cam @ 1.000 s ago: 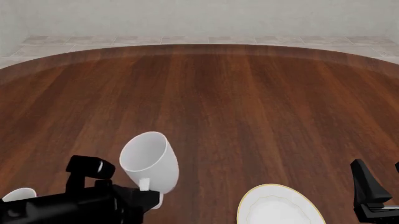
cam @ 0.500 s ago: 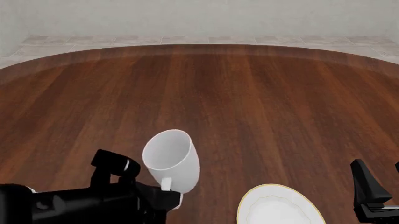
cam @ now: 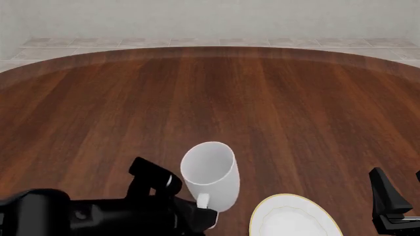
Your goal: Put the white mug on the plate.
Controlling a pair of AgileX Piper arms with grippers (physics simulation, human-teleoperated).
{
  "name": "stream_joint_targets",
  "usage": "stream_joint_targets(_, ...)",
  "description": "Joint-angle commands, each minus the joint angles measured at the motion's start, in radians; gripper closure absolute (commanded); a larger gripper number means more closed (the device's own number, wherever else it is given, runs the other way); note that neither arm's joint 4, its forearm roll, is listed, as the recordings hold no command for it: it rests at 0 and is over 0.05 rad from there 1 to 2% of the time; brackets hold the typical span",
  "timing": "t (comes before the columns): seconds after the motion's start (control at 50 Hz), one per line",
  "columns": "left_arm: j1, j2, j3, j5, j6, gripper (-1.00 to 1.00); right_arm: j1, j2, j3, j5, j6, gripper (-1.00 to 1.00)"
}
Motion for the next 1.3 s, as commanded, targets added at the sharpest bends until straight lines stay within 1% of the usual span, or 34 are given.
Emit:
stream_joint_targets(0.02,-0.078,0.085,-0.06,-0.026,0.028,1.0,0.0,0.0,0.0,0.0,0.0,-1.0)
stream_joint_targets(0.04,-0.099,0.105,-0.07,-0.031,0.021,1.0,0.0,0.0,0.0,0.0,0.0,-1.0)
stream_joint_targets(0.12,-0.08,0.1,-0.072,-0.021,0.044,1.0,0.0,0.0,0.0,0.0,0.0,-1.0)
stream_joint_targets(0.32,-0.095,0.143,-0.102,-0.024,0.06,1.0,0.0,0.0,0.0,0.0,0.0,-1.0)
stream_joint_targets(0.6,-0.128,0.204,-0.167,-0.025,0.089,1.0,0.0,0.0,0.0,0.0,0.0,-1.0)
stream_joint_targets(0.8,-0.172,0.261,-0.198,-0.053,0.084,1.0,0.0,0.0,0.0,0.0,0.0,-1.0)
stream_joint_targets(1.0,-0.186,0.295,-0.229,-0.051,0.096,1.0,0.0,0.0,0.0,0.0,0.0,-1.0)
stream_joint_targets(1.3,-0.227,0.354,-0.252,-0.087,0.064,1.0,0.0,0.0,0.0,0.0,0.0,-1.0)
